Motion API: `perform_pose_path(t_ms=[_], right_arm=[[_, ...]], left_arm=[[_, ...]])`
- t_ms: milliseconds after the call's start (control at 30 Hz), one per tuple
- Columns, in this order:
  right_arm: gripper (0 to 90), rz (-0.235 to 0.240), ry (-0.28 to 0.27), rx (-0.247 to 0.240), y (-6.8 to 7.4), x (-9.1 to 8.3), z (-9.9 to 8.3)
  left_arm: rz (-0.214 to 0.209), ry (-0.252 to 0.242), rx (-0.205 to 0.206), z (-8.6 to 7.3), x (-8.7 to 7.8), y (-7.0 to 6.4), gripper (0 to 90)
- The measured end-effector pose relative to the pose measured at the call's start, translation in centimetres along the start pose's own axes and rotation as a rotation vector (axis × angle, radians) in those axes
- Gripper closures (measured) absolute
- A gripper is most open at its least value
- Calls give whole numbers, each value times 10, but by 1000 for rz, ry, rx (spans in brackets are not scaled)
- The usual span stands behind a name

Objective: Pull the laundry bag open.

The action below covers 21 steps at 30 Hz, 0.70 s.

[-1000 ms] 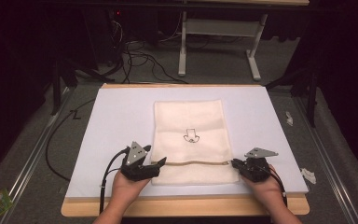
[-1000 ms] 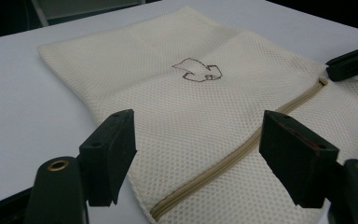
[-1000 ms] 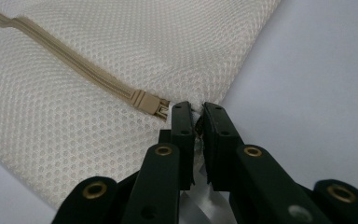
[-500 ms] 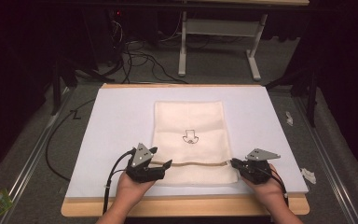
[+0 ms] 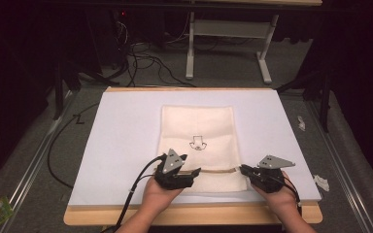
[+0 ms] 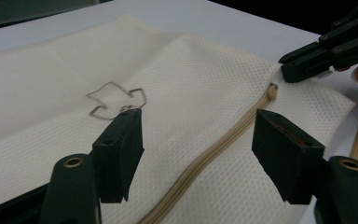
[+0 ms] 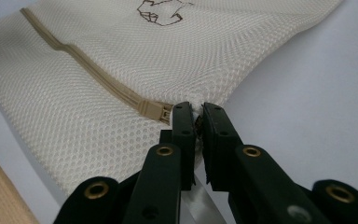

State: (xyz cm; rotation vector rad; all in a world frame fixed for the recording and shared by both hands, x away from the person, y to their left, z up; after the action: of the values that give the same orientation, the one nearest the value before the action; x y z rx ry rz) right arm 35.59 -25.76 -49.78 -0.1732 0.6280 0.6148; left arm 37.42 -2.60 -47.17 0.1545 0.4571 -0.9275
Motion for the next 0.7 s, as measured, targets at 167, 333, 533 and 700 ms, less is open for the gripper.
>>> perform_pose_path(t_ms=[167, 333, 533, 700], right_arm=[[854, 11, 2, -2, 0, 0, 0], [855, 12, 8, -9, 0, 1, 0], [855, 12, -11, -8, 0, -1, 3], [856, 12, -29, -10, 2, -3, 6]], left_arm=[[-52, -6, -52, 12, 27, -19, 393], [-90, 6, -52, 14, 43, -32, 432], [-141, 43, -62, 9, 60, -46, 518], [-192, 72, -101, 5, 69, -54, 565]])
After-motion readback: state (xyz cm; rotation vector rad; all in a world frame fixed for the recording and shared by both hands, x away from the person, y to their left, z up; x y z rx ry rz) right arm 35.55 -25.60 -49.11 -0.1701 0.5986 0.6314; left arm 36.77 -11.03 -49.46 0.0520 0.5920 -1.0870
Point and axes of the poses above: each handheld gripper's, and its own axes: x roughly forward along the jaws, z roughly out of its top, y roughly to its left, the point moved 7 cm from there along x, roughly forward along the jaws, and after that the axes turned 1 degree about -y, right-handed, at the moved point
